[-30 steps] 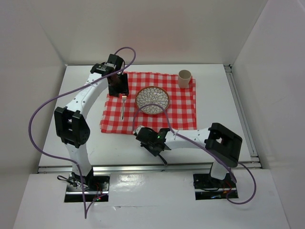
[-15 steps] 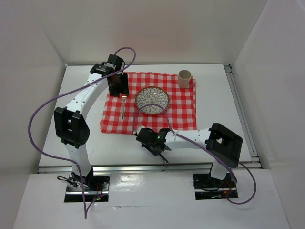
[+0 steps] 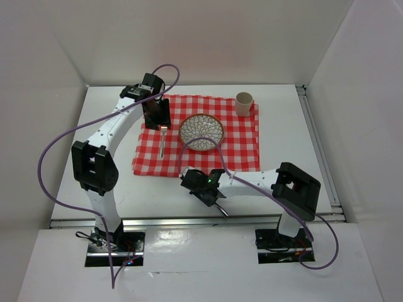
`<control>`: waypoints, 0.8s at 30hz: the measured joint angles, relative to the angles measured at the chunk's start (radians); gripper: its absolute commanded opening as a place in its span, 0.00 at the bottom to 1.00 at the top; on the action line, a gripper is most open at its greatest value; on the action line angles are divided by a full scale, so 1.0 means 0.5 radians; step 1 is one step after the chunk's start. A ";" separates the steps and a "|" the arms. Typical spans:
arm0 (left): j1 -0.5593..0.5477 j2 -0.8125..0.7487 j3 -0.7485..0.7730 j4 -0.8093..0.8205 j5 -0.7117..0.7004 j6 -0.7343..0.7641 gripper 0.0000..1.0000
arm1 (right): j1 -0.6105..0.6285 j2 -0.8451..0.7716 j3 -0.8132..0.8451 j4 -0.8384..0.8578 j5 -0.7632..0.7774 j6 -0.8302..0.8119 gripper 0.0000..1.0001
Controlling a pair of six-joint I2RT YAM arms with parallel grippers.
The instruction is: Set the dinner table for one person
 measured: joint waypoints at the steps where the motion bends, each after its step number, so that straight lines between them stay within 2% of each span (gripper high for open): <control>1: 0.000 0.000 -0.005 0.000 0.005 0.000 0.61 | 0.000 0.000 0.000 -0.006 0.004 -0.002 0.00; 7: 0.000 0.000 -0.018 0.005 0.011 -0.001 0.61 | 0.000 -0.024 -0.004 -0.020 0.011 -0.040 0.00; 18: 0.000 0.000 -0.018 0.013 0.029 -0.016 0.61 | -0.004 -0.370 -0.027 0.012 0.050 -0.161 0.00; 22: 0.000 0.000 -0.018 0.013 0.047 -0.043 0.61 | -0.070 -0.346 -0.026 0.048 0.046 -0.178 0.00; 23: 0.000 0.000 -0.018 0.013 0.047 -0.043 0.61 | -0.103 -0.326 -0.025 0.056 0.042 -0.178 0.04; 24: 0.000 0.000 -0.018 0.014 0.048 -0.044 0.61 | -0.134 -0.303 -0.025 0.061 0.033 -0.176 0.12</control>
